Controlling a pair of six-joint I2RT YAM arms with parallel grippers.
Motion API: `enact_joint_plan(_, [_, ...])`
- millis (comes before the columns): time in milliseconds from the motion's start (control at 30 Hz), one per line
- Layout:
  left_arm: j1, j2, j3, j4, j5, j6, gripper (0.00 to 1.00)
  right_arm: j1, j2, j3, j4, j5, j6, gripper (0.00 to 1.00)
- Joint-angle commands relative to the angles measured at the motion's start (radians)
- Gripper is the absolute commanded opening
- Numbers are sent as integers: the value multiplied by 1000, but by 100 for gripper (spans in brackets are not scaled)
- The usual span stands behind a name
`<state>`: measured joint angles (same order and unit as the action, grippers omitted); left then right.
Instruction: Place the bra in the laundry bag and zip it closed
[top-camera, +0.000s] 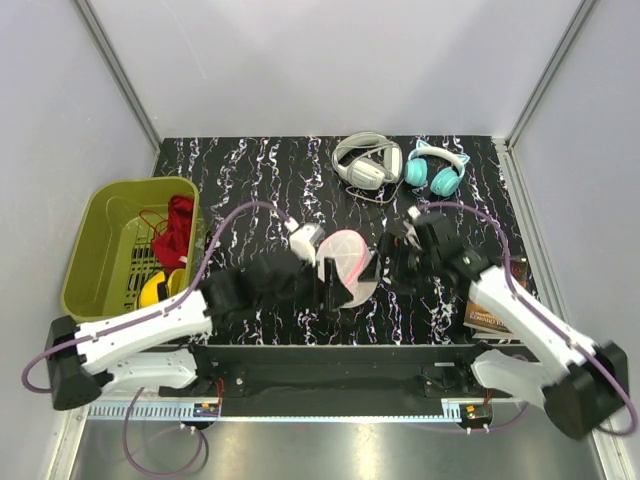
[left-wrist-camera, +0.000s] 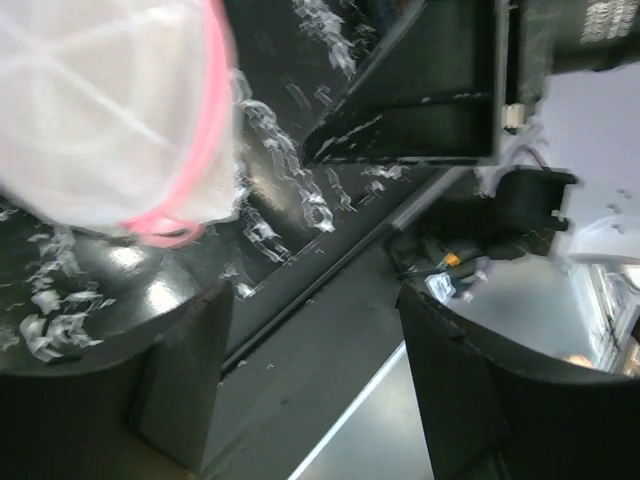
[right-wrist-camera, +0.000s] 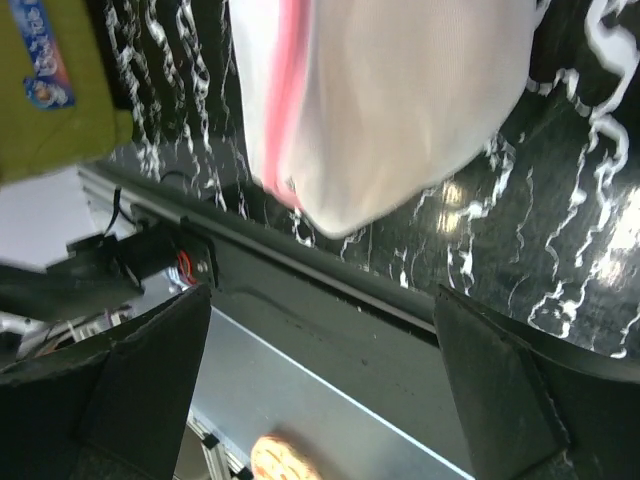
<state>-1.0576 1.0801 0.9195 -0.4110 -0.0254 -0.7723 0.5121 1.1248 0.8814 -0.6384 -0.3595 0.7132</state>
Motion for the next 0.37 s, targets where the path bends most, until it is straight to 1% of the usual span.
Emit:
enact_joint_plan(0, [-90, -231, -259, 451, -140, -25, 74, 25, -274, -238, 133, 44, 74, 100])
enact_joint_plan(33, [-111, -291, -394, 522, -169, -31, 75, 26, -337, -280, 175, 44, 110, 100])
enact_joint_plan(67, [-117, -410, -460, 585, -180, -56, 85, 26, -402, -321, 199, 25, 126, 100])
enact_joint_plan(100, [-120, -472, -525, 698, -183, -70, 89, 28, -536, -396, 244, 18, 162, 100])
enact_joint_plan(133, [-130, -585, -644, 753, -179, -79, 94, 26, -606, -435, 271, 8, 187, 100])
enact_joint_plan(167, [-133, -638, -691, 812, -176, -100, 99, 28, -754, -473, 296, -8, 215, 100])
enact_joint_plan(200, [-136, -692, -730, 830, -163, -113, 99, 28, -826, -549, 324, -18, 267, 99])
enact_joint_plan(233, [-139, -780, -799, 848, -147, -120, 99, 28, -903, -586, 388, -31, 299, 100])
enact_joint_plan(267, [-137, -827, -823, 865, -133, -124, 99, 28, -1051, -619, 413, -38, 336, 100])
enact_joint_plan(300, [-137, -871, -844, 853, -124, -127, 99, 28, -1116, -684, 433, -45, 407, 100])
enact_joint_plan(333, [-139, -954, -869, 827, -126, -134, 99, 26, -1103, -693, 486, -79, 416, 100])
